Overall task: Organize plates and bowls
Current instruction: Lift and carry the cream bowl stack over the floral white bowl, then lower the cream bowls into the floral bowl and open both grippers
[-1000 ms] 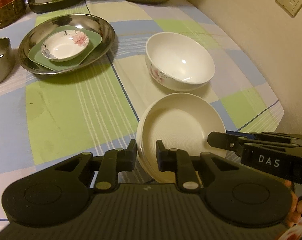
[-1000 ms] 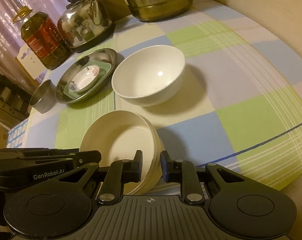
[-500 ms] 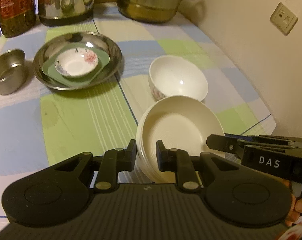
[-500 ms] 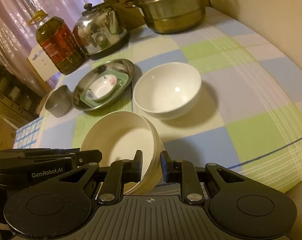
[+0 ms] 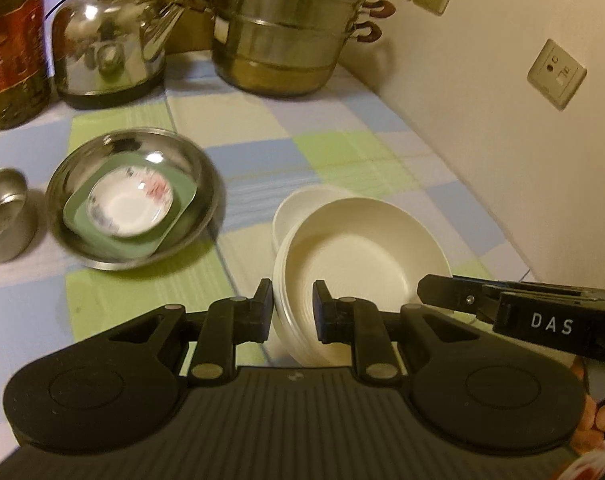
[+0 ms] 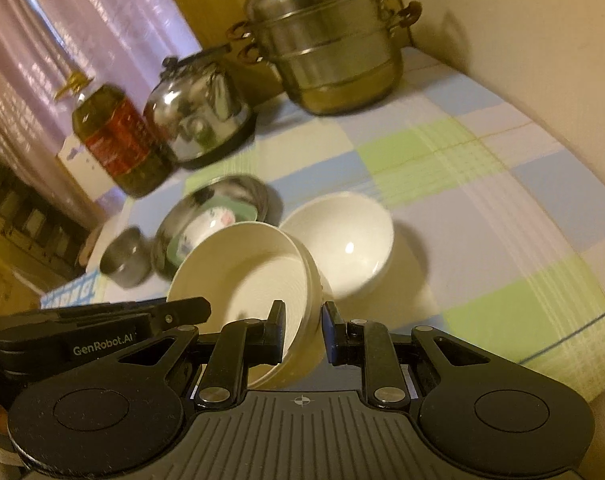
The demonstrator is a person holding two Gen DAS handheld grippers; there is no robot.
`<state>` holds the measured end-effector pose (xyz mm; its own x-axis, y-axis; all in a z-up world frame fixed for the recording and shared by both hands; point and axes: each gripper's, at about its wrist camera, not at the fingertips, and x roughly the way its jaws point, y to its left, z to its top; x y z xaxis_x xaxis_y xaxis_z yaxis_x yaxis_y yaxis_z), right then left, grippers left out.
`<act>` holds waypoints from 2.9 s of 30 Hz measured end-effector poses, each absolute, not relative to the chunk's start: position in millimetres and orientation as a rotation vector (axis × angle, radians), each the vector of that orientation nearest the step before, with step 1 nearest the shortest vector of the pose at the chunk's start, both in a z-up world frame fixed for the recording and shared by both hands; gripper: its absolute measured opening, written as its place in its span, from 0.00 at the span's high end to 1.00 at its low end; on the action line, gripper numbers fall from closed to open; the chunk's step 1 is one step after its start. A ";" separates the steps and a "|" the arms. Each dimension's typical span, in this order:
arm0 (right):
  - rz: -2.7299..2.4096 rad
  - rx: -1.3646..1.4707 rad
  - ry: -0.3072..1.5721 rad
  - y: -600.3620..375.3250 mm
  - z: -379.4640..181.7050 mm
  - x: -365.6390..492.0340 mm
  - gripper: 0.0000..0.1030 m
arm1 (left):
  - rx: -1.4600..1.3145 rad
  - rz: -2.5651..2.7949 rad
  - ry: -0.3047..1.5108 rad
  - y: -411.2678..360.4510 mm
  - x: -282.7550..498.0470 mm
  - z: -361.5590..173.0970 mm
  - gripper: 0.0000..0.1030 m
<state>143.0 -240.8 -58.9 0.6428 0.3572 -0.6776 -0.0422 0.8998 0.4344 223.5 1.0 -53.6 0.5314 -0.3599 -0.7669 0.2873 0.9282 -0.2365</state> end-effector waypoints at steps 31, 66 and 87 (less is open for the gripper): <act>0.172 0.412 0.925 -272.1 -92.6 228.6 0.79 | -0.061 -0.375 0.983 -36.5 304.3 -86.6 0.82; 0.177 0.455 0.864 -290.7 -72.9 210.2 0.57 | -0.075 -0.341 0.948 -18.5 273.8 -61.9 0.76; 0.210 0.451 0.899 -299.9 -71.6 116.7 0.42 | -0.191 -0.154 0.995 62.2 159.0 -53.5 0.66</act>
<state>116.7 -299.9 -71.6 0.6097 0.3607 -0.7058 0.0102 0.8868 0.4620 159.0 62.2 -53.5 0.5358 -0.2153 -0.8164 0.0417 0.9725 -0.2290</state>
